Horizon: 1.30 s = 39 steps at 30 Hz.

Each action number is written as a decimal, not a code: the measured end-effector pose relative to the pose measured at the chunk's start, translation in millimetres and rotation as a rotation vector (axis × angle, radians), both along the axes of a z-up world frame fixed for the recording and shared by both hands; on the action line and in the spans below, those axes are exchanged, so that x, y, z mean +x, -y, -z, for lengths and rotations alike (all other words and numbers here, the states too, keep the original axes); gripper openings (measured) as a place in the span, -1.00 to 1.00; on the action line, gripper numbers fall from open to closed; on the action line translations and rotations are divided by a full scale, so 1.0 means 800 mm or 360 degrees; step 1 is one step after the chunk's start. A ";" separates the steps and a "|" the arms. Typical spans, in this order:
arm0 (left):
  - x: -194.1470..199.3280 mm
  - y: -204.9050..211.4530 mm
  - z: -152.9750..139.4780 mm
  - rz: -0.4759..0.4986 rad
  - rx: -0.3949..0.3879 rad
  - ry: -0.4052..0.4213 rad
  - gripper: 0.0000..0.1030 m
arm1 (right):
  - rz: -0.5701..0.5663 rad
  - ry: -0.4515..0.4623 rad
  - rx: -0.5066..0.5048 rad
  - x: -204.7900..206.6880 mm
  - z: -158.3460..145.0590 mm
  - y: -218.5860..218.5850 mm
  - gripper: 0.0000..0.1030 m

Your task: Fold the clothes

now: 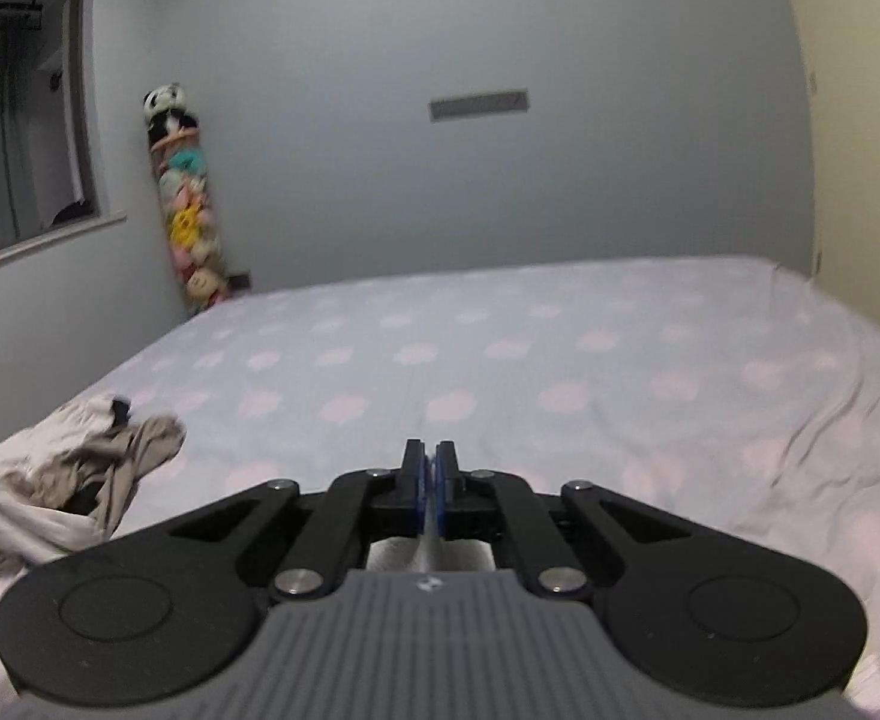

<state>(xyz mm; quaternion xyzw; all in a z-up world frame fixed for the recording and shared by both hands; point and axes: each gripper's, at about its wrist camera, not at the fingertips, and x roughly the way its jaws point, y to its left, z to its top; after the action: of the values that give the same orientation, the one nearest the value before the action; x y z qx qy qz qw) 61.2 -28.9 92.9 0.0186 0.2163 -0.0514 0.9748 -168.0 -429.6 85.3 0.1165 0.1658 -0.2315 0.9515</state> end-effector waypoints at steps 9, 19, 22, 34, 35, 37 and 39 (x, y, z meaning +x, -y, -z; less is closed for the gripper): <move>0.036 -0.060 0.064 -0.0298 0.0101 -0.0302 -0.93 | 0.0345 -0.0197 0.0073 -0.031 0.025 0.068 -0.93; 0.018 -0.062 0.103 -0.0276 0.0270 -0.0541 -0.66 | 0.0343 -0.0419 0.0182 -0.028 0.071 0.096 -0.82; 0.013 -0.058 0.098 -0.0197 0.0250 -0.0547 -0.39 | 0.0326 -0.0365 0.0222 -0.036 0.067 0.093 -0.72; 0.026 0.056 0.097 0.0509 0.0312 -0.0465 -0.09 | 0.0065 -0.0371 0.0071 0.004 0.043 0.087 -0.17; 0.030 0.066 0.104 0.0566 0.0335 -0.0481 -0.09 | 0.0026 -0.0404 0.0064 0.011 0.044 0.090 -0.16; 0.038 0.083 0.118 0.0677 0.0394 -0.0505 -0.09 | -0.0041 -0.0476 0.0068 0.026 0.050 0.102 -0.16; 0.047 0.100 0.132 0.0779 0.0456 -0.0527 -0.09 | -0.0091 -0.0541 0.0094 0.040 0.057 0.116 -0.16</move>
<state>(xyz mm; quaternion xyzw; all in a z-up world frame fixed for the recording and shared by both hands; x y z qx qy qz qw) 98.7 -108.5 -12.6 0.1983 0.3659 -0.2557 0.8726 -135.7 -522.6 39.6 0.0989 0.3342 -0.2155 0.9122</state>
